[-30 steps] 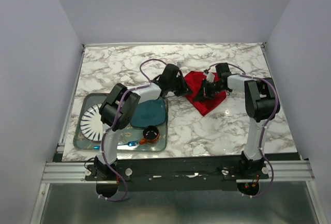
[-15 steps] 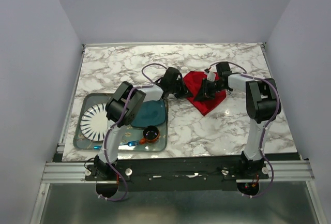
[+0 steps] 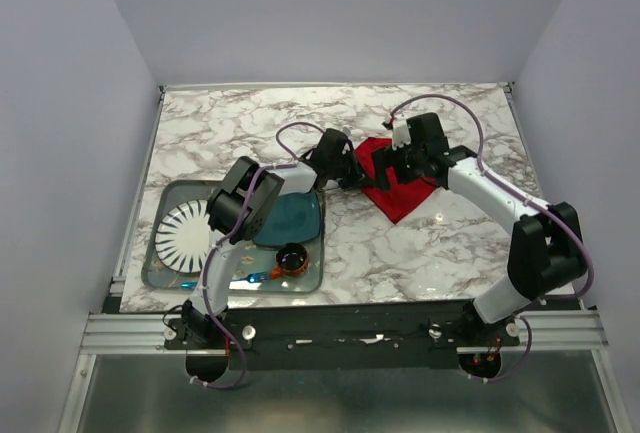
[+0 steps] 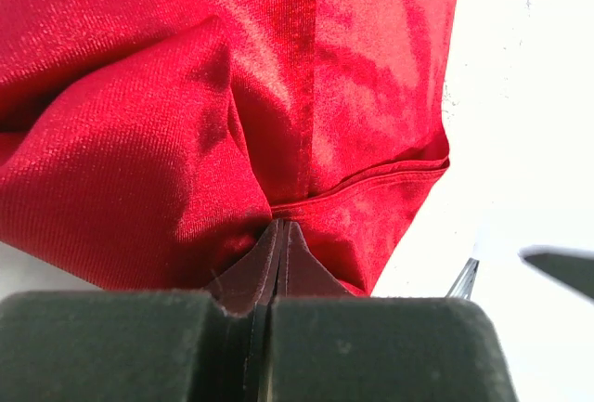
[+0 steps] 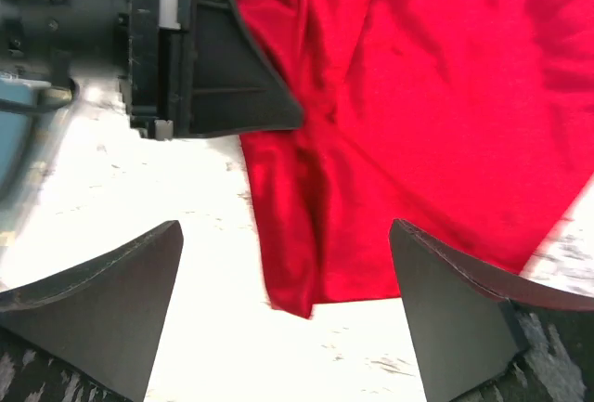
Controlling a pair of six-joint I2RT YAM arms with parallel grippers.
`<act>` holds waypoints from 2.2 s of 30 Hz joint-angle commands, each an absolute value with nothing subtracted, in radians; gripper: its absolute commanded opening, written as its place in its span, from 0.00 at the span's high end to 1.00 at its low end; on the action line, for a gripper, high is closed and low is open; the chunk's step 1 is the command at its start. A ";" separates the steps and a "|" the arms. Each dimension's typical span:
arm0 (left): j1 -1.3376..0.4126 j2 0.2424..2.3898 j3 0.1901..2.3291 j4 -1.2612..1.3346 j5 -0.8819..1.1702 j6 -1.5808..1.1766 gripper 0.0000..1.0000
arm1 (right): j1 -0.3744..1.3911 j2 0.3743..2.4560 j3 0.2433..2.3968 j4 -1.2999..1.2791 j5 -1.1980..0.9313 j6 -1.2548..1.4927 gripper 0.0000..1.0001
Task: Fold the napkin, place the utensils inside, and roll it up
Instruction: Roll the napkin with the utensil
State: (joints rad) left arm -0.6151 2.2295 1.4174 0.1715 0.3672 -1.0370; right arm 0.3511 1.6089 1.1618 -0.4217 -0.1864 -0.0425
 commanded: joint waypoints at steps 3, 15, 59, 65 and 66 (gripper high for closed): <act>-0.604 2.286 1.397 0.061 0.382 -1.023 1.00 | 0.403 1.520 1.101 -0.342 0.109 -0.109 0.00; -0.601 2.284 1.394 0.075 0.402 -1.052 1.00 | 0.544 1.698 1.117 -0.334 0.119 -0.236 0.17; -0.580 2.299 1.407 0.064 0.443 -1.063 1.00 | 0.604 1.888 1.198 -0.422 0.133 -0.101 0.36; -0.572 2.293 1.402 0.067 0.449 -1.060 1.00 | 0.578 1.936 1.232 -0.483 0.083 -0.075 0.52; -0.571 2.292 1.402 0.067 0.452 -1.058 1.00 | 0.566 1.942 1.233 -0.489 0.072 -0.069 0.54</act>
State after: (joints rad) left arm -0.5816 2.2482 1.4250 0.1688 0.4614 -1.0863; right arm 0.5938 1.8782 1.2156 -0.4145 0.1162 -0.1059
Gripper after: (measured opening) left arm 0.009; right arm 0.516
